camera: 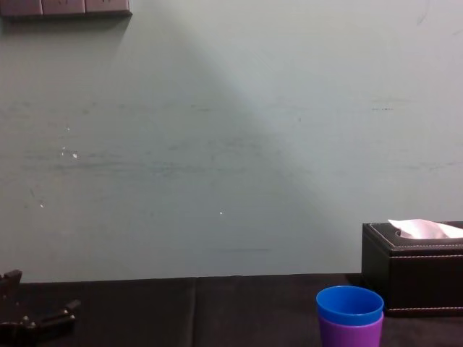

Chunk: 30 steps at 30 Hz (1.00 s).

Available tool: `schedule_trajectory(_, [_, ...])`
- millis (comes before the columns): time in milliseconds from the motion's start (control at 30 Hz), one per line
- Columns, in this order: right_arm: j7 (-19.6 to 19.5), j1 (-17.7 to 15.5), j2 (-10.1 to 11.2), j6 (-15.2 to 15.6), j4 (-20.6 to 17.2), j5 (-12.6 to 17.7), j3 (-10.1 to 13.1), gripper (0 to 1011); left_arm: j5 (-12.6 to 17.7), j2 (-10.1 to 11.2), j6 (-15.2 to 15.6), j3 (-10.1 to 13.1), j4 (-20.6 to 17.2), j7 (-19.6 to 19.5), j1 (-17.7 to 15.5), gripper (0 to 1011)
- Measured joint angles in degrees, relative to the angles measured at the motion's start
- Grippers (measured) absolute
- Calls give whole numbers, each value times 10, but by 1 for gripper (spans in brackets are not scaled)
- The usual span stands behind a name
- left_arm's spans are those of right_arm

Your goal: Stack the three plastic cups sequentially using one hand.

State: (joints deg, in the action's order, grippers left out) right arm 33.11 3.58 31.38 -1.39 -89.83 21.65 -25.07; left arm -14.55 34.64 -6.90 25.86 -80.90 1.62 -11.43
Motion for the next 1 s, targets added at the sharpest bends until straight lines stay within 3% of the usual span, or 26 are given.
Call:
schedule_trajectory(233, [-3,-3,2,-1,-5,0,1,733,0,0,0,0,0,0,0,1011])
schedule_trajectory(500, [-34,-54,32,10,-87,10,30,733,0,0,0,0,0,0,0,1011])
schedule_trajectory(767, [-72,-104,71,73,-193,46,82,733,0,0,0,0,0,0,0,1011])
schedule_trajectory(1000, [-105,-117,88,124,-243,63,117,733,0,0,0,0,0,0,0,1011])
